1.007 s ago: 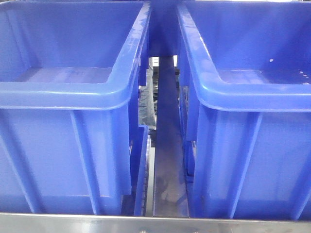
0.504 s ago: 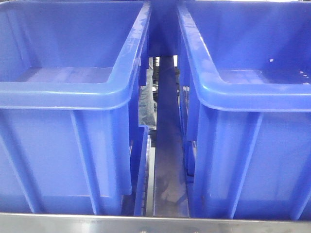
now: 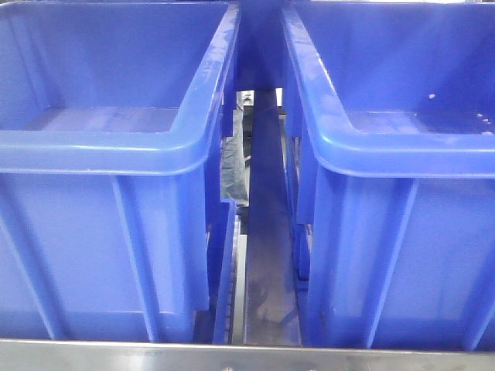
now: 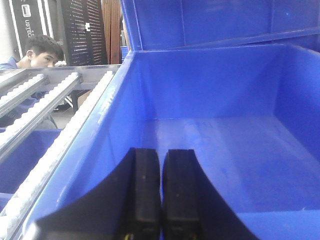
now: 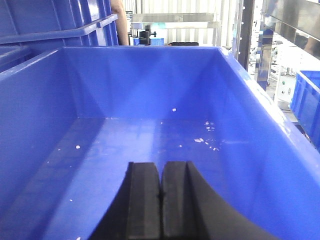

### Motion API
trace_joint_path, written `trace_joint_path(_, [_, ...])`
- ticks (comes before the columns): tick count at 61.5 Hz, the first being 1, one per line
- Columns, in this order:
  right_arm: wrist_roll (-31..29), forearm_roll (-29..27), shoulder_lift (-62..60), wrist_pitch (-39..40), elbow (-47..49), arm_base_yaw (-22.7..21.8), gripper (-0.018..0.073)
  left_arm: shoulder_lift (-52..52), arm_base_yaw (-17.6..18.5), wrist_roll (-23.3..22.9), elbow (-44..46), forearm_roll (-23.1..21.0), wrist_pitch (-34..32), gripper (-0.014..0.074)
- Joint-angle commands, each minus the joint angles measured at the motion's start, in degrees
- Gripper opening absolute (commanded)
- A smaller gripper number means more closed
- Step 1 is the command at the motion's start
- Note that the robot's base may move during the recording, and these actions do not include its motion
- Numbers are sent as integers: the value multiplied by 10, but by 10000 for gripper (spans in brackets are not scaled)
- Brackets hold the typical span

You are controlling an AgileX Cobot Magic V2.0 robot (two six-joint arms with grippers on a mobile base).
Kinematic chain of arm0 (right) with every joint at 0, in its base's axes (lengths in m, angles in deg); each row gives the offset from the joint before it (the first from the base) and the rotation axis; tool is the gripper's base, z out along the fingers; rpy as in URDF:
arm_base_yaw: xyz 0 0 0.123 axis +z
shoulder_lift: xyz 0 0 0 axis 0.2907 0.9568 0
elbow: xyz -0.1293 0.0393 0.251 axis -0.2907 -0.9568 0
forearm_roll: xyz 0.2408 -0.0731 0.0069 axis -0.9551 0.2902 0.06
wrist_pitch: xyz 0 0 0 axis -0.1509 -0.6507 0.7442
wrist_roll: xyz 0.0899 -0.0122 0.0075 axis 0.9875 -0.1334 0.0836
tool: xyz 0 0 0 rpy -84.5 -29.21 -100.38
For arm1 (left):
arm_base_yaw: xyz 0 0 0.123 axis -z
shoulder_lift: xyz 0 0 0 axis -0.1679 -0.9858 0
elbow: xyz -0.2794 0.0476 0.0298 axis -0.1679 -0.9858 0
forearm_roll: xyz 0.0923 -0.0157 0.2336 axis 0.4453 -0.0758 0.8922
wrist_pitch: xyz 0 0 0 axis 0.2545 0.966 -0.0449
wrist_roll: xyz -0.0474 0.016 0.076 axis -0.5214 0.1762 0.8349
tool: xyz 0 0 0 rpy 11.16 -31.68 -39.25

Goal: Sort and place red and blue blocks on shelf

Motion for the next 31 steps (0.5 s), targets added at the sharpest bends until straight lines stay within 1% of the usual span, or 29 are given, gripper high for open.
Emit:
trace_joint_path(1, [0, 0, -11, 55, 13, -2, 56, 10, 4, -2, -16, -5, -52, 125])
trace_joint_path(31, [0, 0, -11, 55, 13, -2, 56, 10, 4, -2, -16, -10, -52, 124])
